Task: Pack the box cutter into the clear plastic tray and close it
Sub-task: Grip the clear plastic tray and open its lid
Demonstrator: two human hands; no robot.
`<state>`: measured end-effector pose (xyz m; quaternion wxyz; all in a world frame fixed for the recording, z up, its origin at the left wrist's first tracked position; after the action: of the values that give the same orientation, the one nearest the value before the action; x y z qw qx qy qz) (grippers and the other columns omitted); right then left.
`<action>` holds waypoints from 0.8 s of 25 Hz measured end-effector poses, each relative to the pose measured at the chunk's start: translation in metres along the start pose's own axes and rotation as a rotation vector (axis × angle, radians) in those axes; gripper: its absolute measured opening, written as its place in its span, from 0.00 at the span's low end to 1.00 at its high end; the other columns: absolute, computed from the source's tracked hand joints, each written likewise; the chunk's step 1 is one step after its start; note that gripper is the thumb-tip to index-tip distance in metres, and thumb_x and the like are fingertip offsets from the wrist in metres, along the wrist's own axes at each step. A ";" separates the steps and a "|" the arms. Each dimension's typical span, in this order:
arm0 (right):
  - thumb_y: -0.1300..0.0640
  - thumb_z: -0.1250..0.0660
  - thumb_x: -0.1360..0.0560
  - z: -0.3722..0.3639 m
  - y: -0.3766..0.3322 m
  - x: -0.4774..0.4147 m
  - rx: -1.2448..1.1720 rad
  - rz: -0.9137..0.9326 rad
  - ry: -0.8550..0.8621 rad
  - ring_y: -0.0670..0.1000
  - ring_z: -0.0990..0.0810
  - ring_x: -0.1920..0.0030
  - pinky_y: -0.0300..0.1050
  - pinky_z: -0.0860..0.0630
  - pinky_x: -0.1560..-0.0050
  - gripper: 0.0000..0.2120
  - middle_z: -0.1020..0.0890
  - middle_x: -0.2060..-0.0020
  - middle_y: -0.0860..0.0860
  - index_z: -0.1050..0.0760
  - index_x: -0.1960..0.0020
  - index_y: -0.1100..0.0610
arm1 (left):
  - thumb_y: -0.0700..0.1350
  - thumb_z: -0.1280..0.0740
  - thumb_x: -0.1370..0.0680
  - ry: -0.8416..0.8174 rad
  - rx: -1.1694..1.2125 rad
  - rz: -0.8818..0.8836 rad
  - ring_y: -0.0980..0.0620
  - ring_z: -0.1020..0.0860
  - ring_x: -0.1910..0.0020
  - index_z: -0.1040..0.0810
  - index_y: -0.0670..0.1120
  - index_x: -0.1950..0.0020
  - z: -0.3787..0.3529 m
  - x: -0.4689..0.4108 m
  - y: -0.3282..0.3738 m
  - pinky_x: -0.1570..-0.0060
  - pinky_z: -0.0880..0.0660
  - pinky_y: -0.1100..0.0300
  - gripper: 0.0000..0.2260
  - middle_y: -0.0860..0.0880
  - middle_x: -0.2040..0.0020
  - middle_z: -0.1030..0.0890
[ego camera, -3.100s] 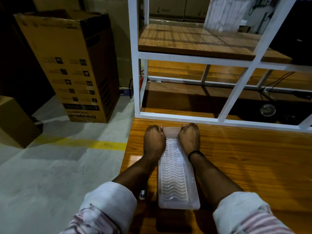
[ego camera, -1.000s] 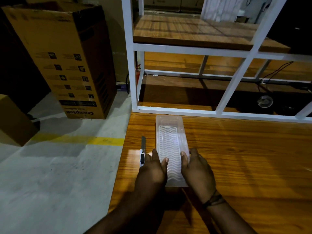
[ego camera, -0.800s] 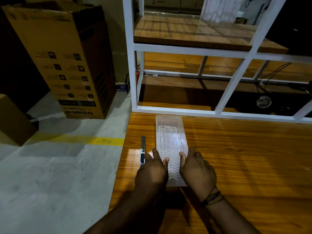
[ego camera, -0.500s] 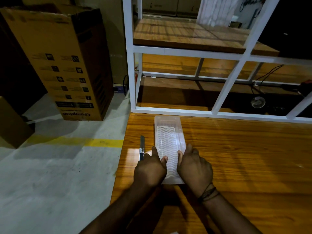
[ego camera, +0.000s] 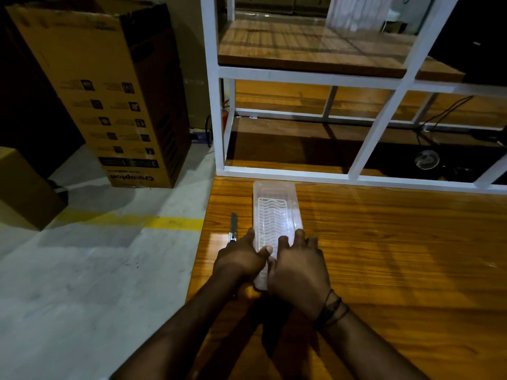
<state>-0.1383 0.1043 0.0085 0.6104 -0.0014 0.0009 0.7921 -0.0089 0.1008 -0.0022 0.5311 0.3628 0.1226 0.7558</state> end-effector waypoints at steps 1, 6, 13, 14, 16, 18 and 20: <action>0.38 0.43 0.32 0.004 -0.002 0.001 -0.034 -0.015 -0.005 0.69 0.26 0.41 0.58 0.22 0.49 0.35 0.25 0.36 0.66 0.26 0.36 0.62 | 0.61 0.37 0.20 -0.016 0.046 0.022 0.43 0.28 0.27 0.40 0.58 0.20 0.000 -0.003 0.000 0.31 0.29 0.51 0.30 0.48 0.24 0.28; 0.31 0.34 0.41 -0.002 -0.014 0.001 -0.004 -0.018 -0.077 0.71 0.22 0.48 0.59 0.22 0.58 0.42 0.21 0.47 0.69 0.21 0.44 0.66 | 0.52 0.27 0.28 0.034 0.292 0.003 0.45 0.19 0.38 0.22 0.52 0.31 -0.007 -0.009 0.002 0.38 0.23 0.52 0.25 0.46 0.37 0.16; 0.33 0.37 0.32 0.007 -0.016 -0.006 -0.051 -0.031 -0.165 0.72 0.34 0.34 0.62 0.25 0.46 0.41 0.33 0.34 0.68 0.34 0.32 0.63 | 0.43 0.26 0.29 0.010 0.479 0.082 0.44 0.15 0.47 0.18 0.48 0.36 -0.005 -0.018 0.006 0.43 0.18 0.45 0.21 0.45 0.43 0.14; 0.34 0.37 0.31 0.008 -0.015 -0.007 -0.074 -0.019 -0.166 0.72 0.35 0.33 0.63 0.25 0.45 0.40 0.34 0.33 0.68 0.35 0.31 0.62 | 0.40 0.27 0.28 0.005 0.482 0.090 0.43 0.15 0.48 0.18 0.48 0.36 -0.004 -0.020 0.005 0.46 0.18 0.45 0.20 0.45 0.43 0.14; 0.34 0.37 0.31 0.009 -0.013 -0.008 -0.102 0.005 -0.163 0.73 0.36 0.33 0.64 0.25 0.46 0.41 0.35 0.33 0.68 0.36 0.31 0.63 | 0.38 0.28 0.26 -0.004 0.468 0.093 0.43 0.15 0.51 0.18 0.50 0.36 -0.004 -0.020 0.002 0.51 0.17 0.47 0.19 0.45 0.45 0.13; 0.33 0.37 0.31 0.007 -0.011 -0.009 -0.108 0.017 -0.152 0.73 0.35 0.35 0.65 0.24 0.48 0.41 0.34 0.35 0.68 0.35 0.32 0.64 | 0.37 0.29 0.25 -0.016 0.478 0.093 0.43 0.14 0.51 0.18 0.51 0.37 -0.003 -0.018 0.002 0.49 0.17 0.43 0.18 0.46 0.47 0.12; 0.31 0.39 0.31 0.009 -0.010 -0.010 -0.091 0.031 -0.150 0.74 0.33 0.37 0.65 0.23 0.51 0.42 0.32 0.36 0.69 0.34 0.33 0.66 | 0.35 0.31 0.23 -0.027 0.510 0.103 0.43 0.14 0.50 0.18 0.51 0.37 -0.002 -0.014 0.005 0.49 0.17 0.43 0.18 0.46 0.46 0.13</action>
<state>-0.1260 0.0977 0.0175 0.5958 0.0304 -0.0809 0.7985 -0.0114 0.0871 -0.0071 0.3848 0.5007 0.2837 0.7216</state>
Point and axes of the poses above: each hand's wrist, its own x-axis away from the middle knuckle, its own z-axis out of the back of the hand, y = z × x, the point moved 3 cm from there along -x, towards the middle knuckle
